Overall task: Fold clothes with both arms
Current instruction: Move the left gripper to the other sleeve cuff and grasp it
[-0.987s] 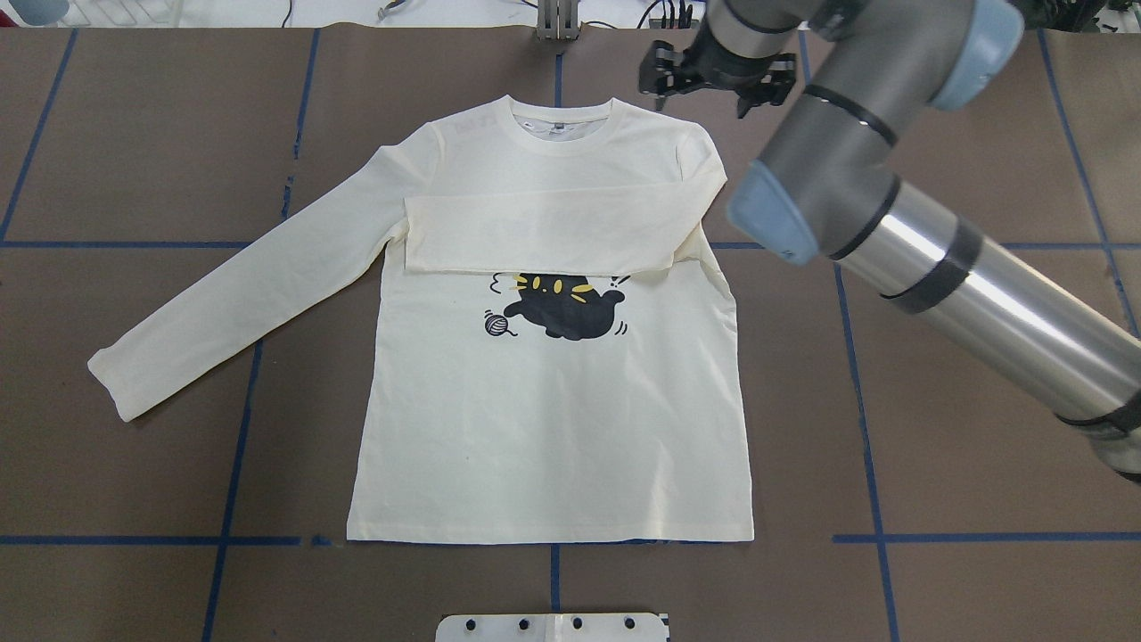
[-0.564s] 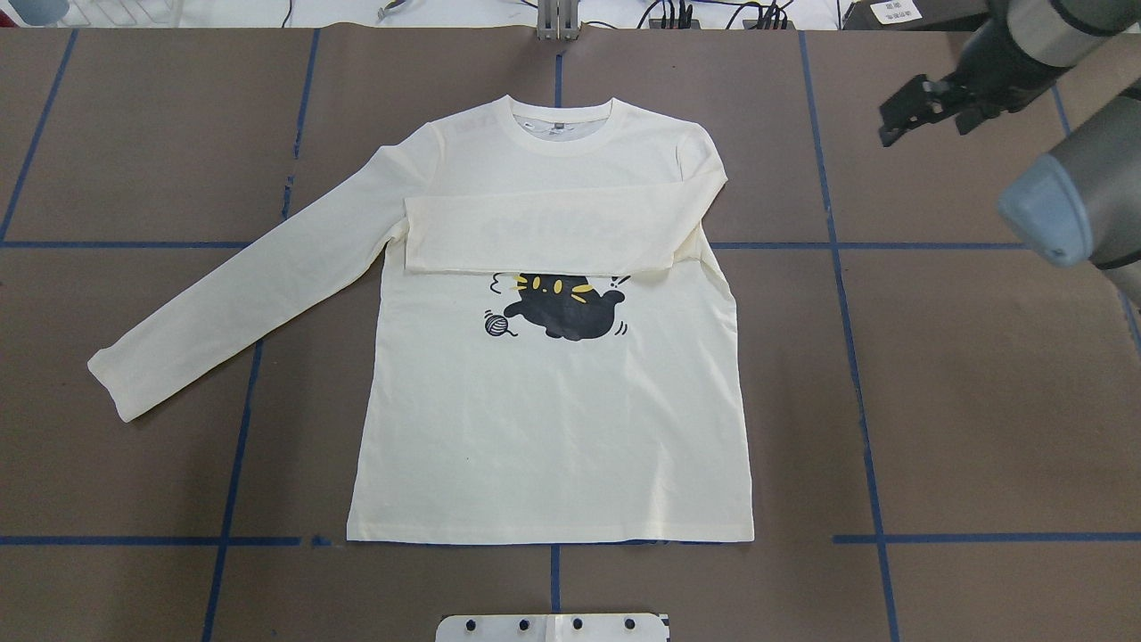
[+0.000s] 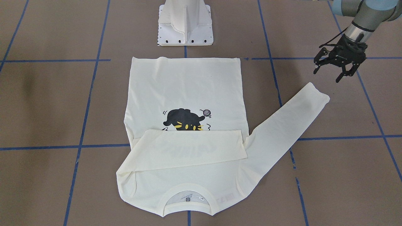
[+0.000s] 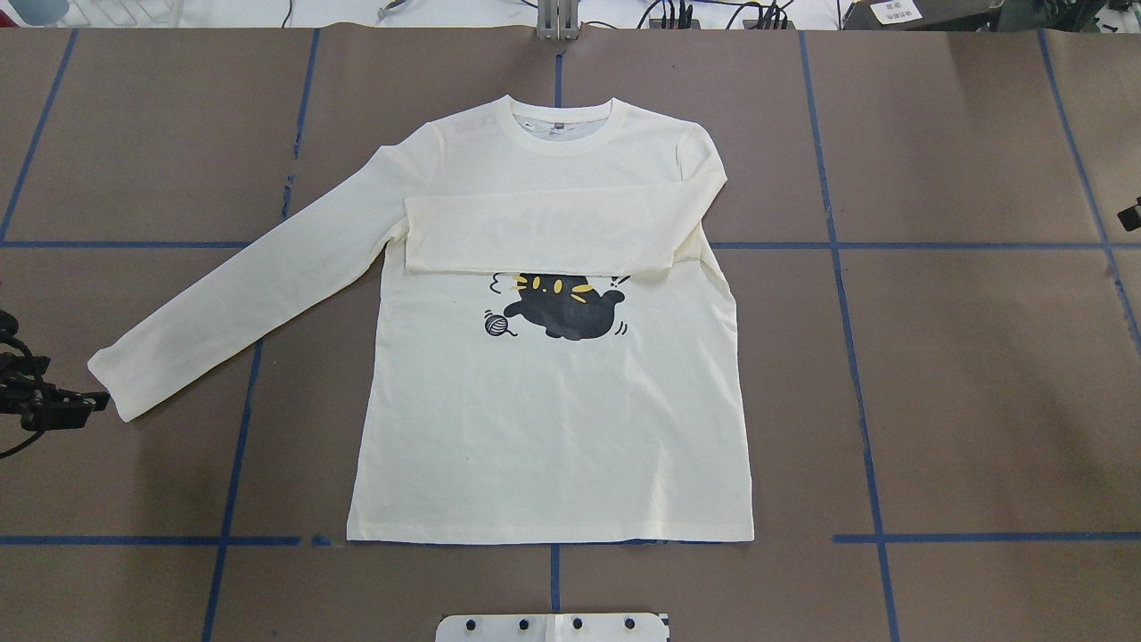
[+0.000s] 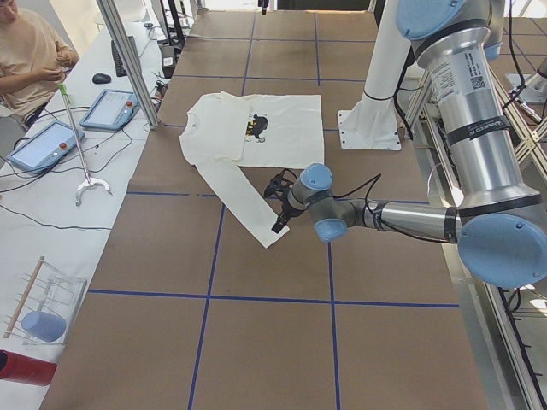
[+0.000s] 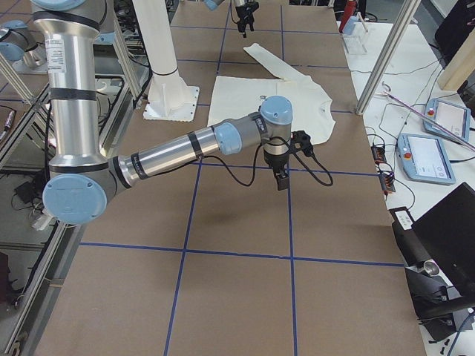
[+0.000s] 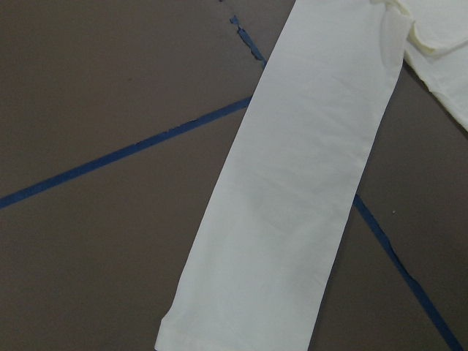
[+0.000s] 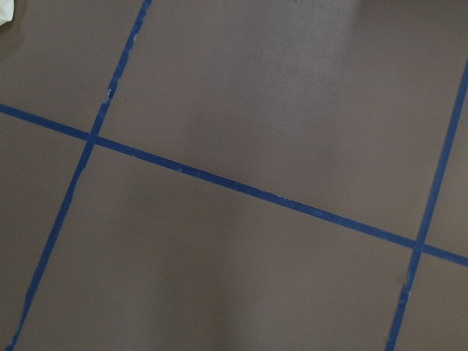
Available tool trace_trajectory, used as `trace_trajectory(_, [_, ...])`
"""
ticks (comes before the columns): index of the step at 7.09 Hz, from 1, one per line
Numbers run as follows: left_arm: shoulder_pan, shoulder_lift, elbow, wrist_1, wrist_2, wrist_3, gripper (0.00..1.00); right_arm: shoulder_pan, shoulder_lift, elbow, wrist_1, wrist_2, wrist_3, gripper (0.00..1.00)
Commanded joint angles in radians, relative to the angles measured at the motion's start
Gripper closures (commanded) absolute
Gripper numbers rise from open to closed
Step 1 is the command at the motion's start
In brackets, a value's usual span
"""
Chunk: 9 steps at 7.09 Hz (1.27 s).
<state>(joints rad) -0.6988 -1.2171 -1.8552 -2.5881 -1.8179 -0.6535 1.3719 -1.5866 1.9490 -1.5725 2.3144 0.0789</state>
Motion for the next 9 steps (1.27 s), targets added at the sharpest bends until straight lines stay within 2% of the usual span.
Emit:
trace_trajectory(1, [0.126,-0.002,0.048,0.0,0.125,-0.04,0.01,0.021,-0.03,0.018,0.0,0.01,-0.022,0.0])
trace_trajectory(2, [0.14,-0.004,0.05,0.002,0.127,-0.038,0.08,0.024,-0.033,0.022,0.0,0.01,-0.022,0.0])
trace_trajectory(3, [0.15,-0.008,0.053,0.002,0.129,-0.038,0.24,0.03,-0.036,0.024,0.0,0.01,-0.022,0.0])
trace_trajectory(7, [0.151,-0.025,0.059,0.005,0.127,-0.035,0.26,0.038,-0.041,0.025,0.0,0.01,-0.021,0.0])
trace_trajectory(8, [0.151,-0.025,0.059,0.005,0.127,-0.035,0.28,0.038,-0.042,0.028,0.0,0.01,-0.022,0.0])
trace_trajectory(9, [0.153,-0.028,0.06,0.006,0.126,-0.035,0.35,0.038,-0.042,0.027,0.0,0.01,-0.022,0.0])
